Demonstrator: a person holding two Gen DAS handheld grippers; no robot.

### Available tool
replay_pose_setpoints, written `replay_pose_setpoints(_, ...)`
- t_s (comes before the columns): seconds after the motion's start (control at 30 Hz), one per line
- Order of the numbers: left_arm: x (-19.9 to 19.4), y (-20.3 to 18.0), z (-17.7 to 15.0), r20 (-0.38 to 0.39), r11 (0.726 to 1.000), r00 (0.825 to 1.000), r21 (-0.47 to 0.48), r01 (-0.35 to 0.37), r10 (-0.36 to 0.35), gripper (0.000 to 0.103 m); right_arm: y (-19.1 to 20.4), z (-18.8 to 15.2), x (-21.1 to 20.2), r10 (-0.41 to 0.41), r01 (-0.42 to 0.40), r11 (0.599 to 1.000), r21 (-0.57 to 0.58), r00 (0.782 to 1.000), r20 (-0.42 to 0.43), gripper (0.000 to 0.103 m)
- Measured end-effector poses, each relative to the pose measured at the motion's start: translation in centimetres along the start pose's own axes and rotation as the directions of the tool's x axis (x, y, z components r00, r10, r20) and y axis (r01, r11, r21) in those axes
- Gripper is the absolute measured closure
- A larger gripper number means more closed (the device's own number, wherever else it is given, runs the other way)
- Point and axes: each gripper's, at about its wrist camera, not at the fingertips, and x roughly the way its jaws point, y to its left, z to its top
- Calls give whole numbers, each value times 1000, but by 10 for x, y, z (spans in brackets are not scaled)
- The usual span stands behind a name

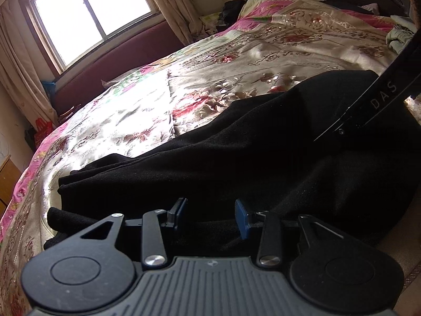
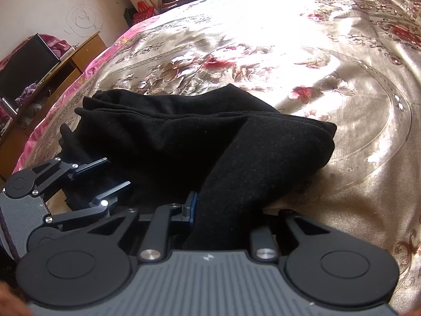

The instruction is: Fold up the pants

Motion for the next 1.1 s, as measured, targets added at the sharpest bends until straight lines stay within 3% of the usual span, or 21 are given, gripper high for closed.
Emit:
replay_pose_setpoints(0.33,-19,-52,21,33,983,983,-22,180,-179,50,-46,-22,-57,-104,104,994,15,995,-11,85)
replay_pose_setpoints(0.57,-31,-81,30,69,970,967,4,245,-244,49,-66,-34,-97,-193,193,981,21,981,-8,85)
replay_pose_setpoints(0.83,-43,-77,24,107,968,964,-23,249,-245,49,-79,-39,-132,-271,269,958,96,963,1,85)
replay_pose_setpoints(1.1,-46,-43,-1,145,961,967,-155,230,-208,49,-34,-13,-131,-273,269,960,82,961,49,85)
